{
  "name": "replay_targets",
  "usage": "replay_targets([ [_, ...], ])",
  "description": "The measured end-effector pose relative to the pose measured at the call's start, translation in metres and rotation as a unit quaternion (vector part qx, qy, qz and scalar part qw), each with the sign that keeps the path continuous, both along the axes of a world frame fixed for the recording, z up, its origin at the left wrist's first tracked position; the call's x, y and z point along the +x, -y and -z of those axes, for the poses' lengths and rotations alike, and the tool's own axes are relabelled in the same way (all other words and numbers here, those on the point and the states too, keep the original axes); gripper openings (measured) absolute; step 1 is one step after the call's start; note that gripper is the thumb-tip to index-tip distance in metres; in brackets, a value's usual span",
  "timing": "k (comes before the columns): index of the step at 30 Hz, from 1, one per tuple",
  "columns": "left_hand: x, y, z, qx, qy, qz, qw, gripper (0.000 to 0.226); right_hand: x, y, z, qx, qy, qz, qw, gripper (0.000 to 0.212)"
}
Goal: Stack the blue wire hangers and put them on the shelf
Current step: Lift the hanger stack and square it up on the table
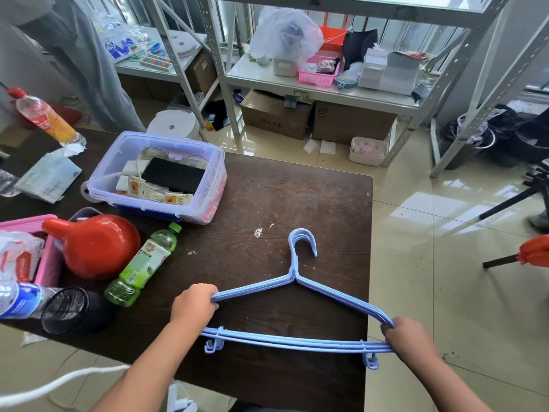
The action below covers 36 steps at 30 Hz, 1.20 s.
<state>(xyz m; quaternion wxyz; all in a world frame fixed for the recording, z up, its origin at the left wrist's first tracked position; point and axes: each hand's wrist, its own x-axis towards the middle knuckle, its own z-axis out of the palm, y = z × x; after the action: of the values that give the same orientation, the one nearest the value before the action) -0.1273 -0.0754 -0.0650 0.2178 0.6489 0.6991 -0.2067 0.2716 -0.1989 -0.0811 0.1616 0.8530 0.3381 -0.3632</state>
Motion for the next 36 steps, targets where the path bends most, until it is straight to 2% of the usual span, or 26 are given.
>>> replay_targets([
  [5,0.010,0.005,0.000,0.051,-0.021,0.061,0.997,0.004,-0.001,0.001,0.005,0.012,0.003,-0.011,1.000,0.042],
  [11,0.010,0.006,0.004,0.048,-0.028,0.087,0.995,0.013,0.001,-0.001,0.004,0.015,0.004,0.008,1.000,0.041],
  [15,0.007,0.009,0.009,0.057,-0.029,0.105,0.992,0.011,-0.003,-0.006,-0.006,0.027,0.005,0.004,1.000,0.015],
  [16,0.009,0.009,0.007,0.058,-0.036,0.114,0.991,0.009,-0.006,-0.008,-0.011,0.039,0.008,-0.006,0.999,0.011],
  [19,0.023,0.006,0.007,0.072,-0.039,0.150,0.985,0.018,-0.024,-0.022,-0.025,0.116,0.032,-0.078,0.990,0.045],
  [20,0.031,0.006,0.006,0.077,-0.031,0.164,0.983,0.023,-0.033,-0.028,-0.029,0.149,0.024,-0.110,0.982,0.047],
  [24,0.067,0.004,0.009,0.085,0.024,0.197,0.976,0.030,-0.067,-0.055,-0.024,0.155,-0.006,-0.234,0.960,0.031],
  [27,0.090,0.003,0.014,0.072,0.031,0.198,0.977,0.020,-0.087,-0.070,-0.016,0.129,-0.017,-0.284,0.950,0.031],
  [31,0.104,-0.003,0.018,0.065,0.028,0.193,0.979,0.017,-0.094,-0.080,-0.006,0.141,-0.010,-0.291,0.946,0.020],
  [36,0.097,-0.007,0.019,0.054,0.053,0.209,0.975,0.015,-0.095,-0.084,0.001,0.144,-0.014,-0.285,0.948,0.021],
])
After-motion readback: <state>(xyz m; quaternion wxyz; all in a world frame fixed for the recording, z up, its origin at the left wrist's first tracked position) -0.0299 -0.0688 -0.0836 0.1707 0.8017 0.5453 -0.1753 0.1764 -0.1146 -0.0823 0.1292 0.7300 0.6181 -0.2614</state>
